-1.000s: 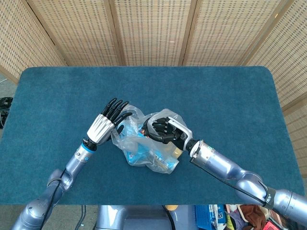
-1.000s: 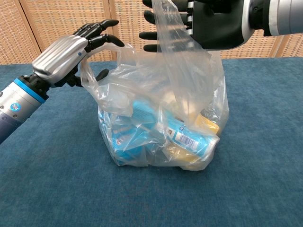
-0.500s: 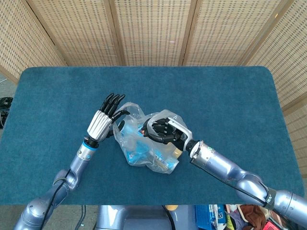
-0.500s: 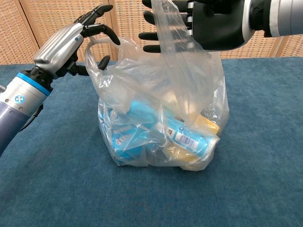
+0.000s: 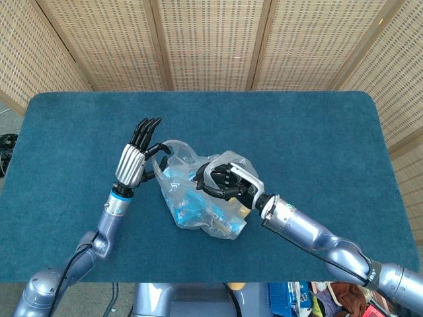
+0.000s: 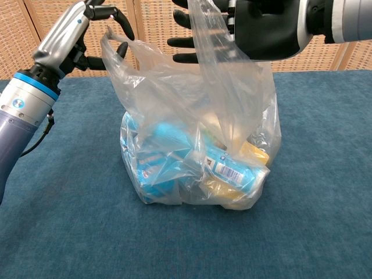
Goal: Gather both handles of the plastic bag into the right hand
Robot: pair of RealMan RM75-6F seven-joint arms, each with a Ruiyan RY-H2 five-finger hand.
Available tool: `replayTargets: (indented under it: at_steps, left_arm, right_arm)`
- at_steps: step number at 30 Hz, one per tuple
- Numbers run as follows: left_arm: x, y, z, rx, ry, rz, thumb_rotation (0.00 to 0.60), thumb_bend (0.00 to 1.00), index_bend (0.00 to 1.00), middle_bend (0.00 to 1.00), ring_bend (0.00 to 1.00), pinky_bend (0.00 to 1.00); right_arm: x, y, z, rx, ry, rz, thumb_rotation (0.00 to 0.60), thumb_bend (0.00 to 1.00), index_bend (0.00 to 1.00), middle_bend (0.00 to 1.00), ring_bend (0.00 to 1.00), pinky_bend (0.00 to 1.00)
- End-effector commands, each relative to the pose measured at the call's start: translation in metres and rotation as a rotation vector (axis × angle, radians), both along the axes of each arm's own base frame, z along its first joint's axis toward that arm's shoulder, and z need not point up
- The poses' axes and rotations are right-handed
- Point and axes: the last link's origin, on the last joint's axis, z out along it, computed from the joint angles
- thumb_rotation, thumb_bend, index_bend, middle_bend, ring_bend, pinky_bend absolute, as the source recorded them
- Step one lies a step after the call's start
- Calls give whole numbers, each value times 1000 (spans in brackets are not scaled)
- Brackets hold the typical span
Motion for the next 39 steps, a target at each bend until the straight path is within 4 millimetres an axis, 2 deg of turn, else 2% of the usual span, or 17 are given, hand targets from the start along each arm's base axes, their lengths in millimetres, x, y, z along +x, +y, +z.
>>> replayTargets:
  at_steps: [1,4,9,20,27,39]
  left_arm:
    - [3,2,8,15,-16,-5,600,485,487,0,0,0]
    - [4,2,11,18,-22,-3,600,477,447,0,0,0]
    - [6,0,15,32,-11,-2,600,458,211,0,0,0]
    - [15,2,29,58,-51,-1,600,448,35,0,0,0]
    - [15,6,35,64,-47,23,600,341,0,0,0,0]
    - [27,14,54,85,-118,40,600,299,0,0,0,0]
  right_arm:
    - [1,1,0,0,-1,2,600,399,403,504,255,262]
    - [1,2,1,-1,-1,4,600,398,403,504,256,263]
    - [2,3,3,-4,-2,8,600,398,403,504,257,263]
    - [1,5,1,-2,0,7,600,399,403,504,259,263]
    - [-1,4,2,-2,2,1,600,400,403,504,260,262]
    - [0,5,3,-3,-3,5,600,400,403,504,260,263]
